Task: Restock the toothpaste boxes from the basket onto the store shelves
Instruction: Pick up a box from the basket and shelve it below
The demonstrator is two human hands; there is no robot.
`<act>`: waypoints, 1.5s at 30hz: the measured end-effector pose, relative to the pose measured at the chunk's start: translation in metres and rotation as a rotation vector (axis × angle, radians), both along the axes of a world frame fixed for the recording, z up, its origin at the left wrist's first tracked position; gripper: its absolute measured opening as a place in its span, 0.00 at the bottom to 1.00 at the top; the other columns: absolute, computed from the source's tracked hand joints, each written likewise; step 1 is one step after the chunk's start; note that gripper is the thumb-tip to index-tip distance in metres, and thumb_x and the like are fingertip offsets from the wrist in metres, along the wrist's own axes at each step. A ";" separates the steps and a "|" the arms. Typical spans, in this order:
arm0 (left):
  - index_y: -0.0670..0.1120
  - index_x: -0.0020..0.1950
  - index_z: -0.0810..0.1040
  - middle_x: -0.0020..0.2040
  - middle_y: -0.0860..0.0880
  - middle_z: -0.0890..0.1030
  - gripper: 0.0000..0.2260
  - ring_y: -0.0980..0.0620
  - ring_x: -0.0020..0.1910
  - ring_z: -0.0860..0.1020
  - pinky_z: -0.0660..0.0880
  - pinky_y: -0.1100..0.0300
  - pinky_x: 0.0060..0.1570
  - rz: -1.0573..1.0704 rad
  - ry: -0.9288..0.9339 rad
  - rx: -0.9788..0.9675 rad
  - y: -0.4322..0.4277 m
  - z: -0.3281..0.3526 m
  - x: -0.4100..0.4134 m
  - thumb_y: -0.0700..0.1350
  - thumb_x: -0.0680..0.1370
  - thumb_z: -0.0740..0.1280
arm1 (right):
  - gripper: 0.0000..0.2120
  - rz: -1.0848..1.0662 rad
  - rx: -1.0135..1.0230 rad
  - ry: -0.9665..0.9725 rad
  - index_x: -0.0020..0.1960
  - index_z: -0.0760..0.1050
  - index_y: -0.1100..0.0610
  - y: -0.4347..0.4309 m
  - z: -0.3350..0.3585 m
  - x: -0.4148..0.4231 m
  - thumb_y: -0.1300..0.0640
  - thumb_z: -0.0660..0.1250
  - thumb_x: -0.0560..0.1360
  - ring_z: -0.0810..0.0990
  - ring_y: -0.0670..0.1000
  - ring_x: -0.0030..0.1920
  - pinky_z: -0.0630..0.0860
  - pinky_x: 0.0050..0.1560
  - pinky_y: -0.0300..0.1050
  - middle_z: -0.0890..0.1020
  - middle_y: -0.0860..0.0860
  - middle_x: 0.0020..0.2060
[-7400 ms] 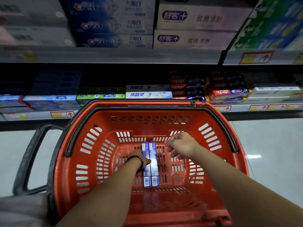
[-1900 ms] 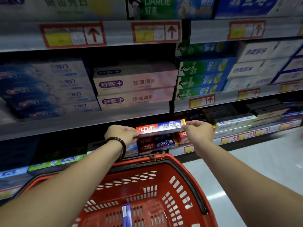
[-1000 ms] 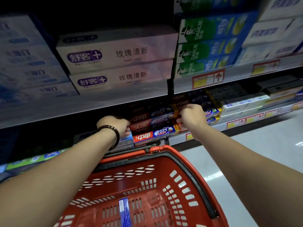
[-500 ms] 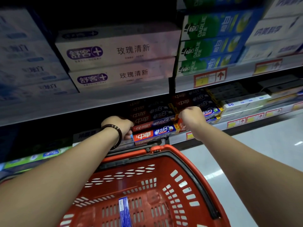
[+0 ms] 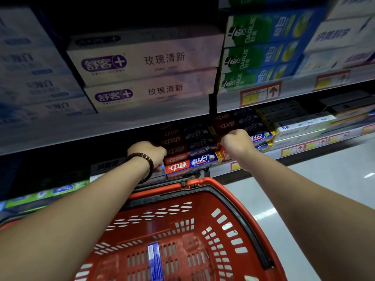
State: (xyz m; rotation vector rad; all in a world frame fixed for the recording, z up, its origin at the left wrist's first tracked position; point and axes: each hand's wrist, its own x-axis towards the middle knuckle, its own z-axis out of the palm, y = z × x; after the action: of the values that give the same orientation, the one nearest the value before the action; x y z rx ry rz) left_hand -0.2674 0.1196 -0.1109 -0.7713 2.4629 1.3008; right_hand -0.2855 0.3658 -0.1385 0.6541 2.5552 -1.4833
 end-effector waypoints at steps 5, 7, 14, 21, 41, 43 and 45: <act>0.39 0.42 0.83 0.34 0.43 0.83 0.09 0.48 0.28 0.80 0.84 0.54 0.39 0.000 -0.010 0.020 -0.001 0.004 -0.001 0.43 0.79 0.70 | 0.06 0.012 0.026 0.006 0.45 0.78 0.63 -0.002 0.006 0.003 0.65 0.63 0.75 0.76 0.59 0.41 0.71 0.41 0.50 0.78 0.58 0.39; 0.39 0.43 0.82 0.34 0.43 0.83 0.08 0.48 0.27 0.79 0.85 0.53 0.41 0.002 -0.008 0.020 -0.001 0.005 -0.001 0.42 0.79 0.70 | 0.05 0.006 0.048 0.012 0.39 0.74 0.61 -0.002 0.011 0.003 0.66 0.62 0.73 0.73 0.57 0.38 0.66 0.36 0.46 0.76 0.57 0.36; 0.37 0.47 0.82 0.34 0.42 0.82 0.06 0.50 0.24 0.76 0.74 0.64 0.22 0.004 0.006 0.054 -0.008 0.022 0.005 0.40 0.79 0.69 | 0.12 -0.037 0.014 0.070 0.48 0.78 0.70 -0.003 0.026 0.004 0.61 0.66 0.72 0.74 0.57 0.37 0.69 0.38 0.51 0.80 0.59 0.36; 0.36 0.45 0.83 0.37 0.37 0.84 0.03 0.48 0.22 0.78 0.77 0.60 0.26 -0.014 0.042 0.131 -0.021 0.051 0.024 0.35 0.77 0.71 | 0.08 0.102 -0.045 0.038 0.57 0.82 0.60 -0.012 0.048 0.024 0.58 0.67 0.82 0.80 0.49 0.36 0.72 0.34 0.41 0.88 0.56 0.44; 0.42 0.50 0.76 0.39 0.42 0.83 0.03 0.49 0.26 0.77 0.75 0.60 0.22 -0.028 0.153 0.306 -0.064 0.118 0.142 0.37 0.83 0.66 | 0.07 0.323 -0.005 0.017 0.53 0.81 0.59 -0.049 0.138 0.135 0.56 0.67 0.83 0.82 0.52 0.32 0.72 0.29 0.45 0.87 0.57 0.43; 0.41 0.50 0.76 0.39 0.42 0.83 0.02 0.49 0.25 0.77 0.76 0.60 0.22 -0.019 0.169 0.298 -0.066 0.116 0.152 0.38 0.83 0.66 | 0.06 0.328 -0.046 0.005 0.53 0.80 0.60 -0.057 0.138 0.147 0.57 0.67 0.84 0.81 0.51 0.32 0.72 0.28 0.44 0.87 0.56 0.42; 0.41 0.49 0.75 0.38 0.42 0.82 0.04 0.49 0.24 0.77 0.75 0.60 0.21 0.017 0.187 0.290 -0.069 0.113 0.167 0.39 0.83 0.66 | 0.06 0.346 -0.057 -0.014 0.52 0.80 0.59 -0.067 0.134 0.160 0.57 0.67 0.84 0.82 0.52 0.33 0.71 0.28 0.44 0.86 0.55 0.41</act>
State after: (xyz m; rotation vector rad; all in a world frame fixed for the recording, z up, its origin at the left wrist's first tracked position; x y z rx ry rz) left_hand -0.1005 0.0511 0.0024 -0.6230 2.3281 1.7576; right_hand -0.1259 0.2987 -0.0041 0.1989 2.4463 -1.4176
